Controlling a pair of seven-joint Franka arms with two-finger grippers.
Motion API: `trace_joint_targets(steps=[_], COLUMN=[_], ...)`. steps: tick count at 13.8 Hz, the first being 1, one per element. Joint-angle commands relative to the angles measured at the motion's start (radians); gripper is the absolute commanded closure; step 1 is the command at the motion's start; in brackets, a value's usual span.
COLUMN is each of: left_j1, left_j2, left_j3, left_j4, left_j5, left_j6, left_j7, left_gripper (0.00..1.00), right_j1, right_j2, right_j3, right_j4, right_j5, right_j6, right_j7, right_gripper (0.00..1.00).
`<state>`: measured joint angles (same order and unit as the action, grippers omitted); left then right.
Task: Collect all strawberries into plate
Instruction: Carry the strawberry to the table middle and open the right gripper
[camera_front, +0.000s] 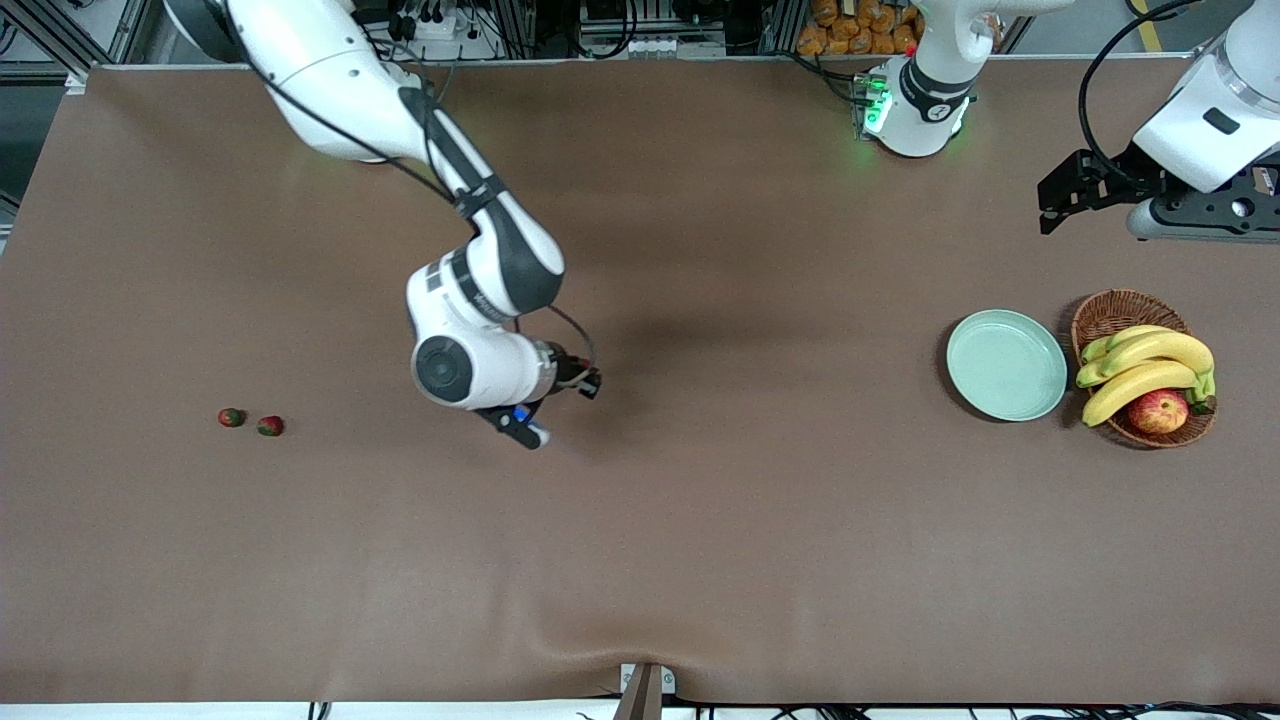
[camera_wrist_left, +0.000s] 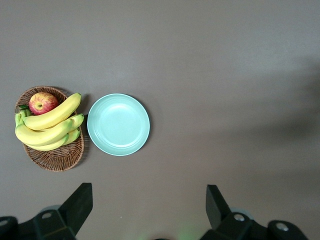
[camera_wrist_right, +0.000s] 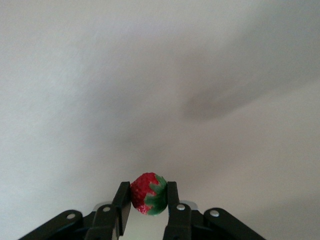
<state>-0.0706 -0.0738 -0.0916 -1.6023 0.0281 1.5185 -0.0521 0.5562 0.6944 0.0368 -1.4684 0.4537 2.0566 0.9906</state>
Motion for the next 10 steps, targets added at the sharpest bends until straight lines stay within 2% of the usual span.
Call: trace_joint_targets(steps=[1, 5, 8, 9, 10], left_j1=[0.006, 0.006, 0.008, 0.009, 0.008], left_j2=[0.008, 0.017, 0.026, 0.034, 0.040], left_j3=[0.001, 0.001, 0.001, 0.001, 0.001], left_j4=[0.012, 0.012, 0.012, 0.012, 0.012], left_j5=[-0.020, -0.019, -0.017, -0.017, -0.014], left_j6=[0.002, 0.002, 0.002, 0.002, 0.002], left_j7=[0.021, 0.021, 0.021, 0.021, 0.021], left_gripper=[0.00, 0.00, 0.00, 0.00, 0.00], right_j1=[0.091, 0.186, 0.237, 0.249, 0.251], right_j2=[0.045, 0.132, 0.242, 0.270, 0.275], right_j3=[-0.011, -0.011, -0.011, -0.011, -0.011], right_j4=[0.040, 0.072, 0.172, 0.198, 0.200], right_j5=[0.022, 0.022, 0.020, 0.020, 0.020], right_j6=[0.104, 0.244, 0.332, 0.347, 0.349], right_j7=[0.176, 0.302, 0.358, 0.367, 0.370], right_gripper=[1.00, 1.00, 1.00, 0.88, 0.65])
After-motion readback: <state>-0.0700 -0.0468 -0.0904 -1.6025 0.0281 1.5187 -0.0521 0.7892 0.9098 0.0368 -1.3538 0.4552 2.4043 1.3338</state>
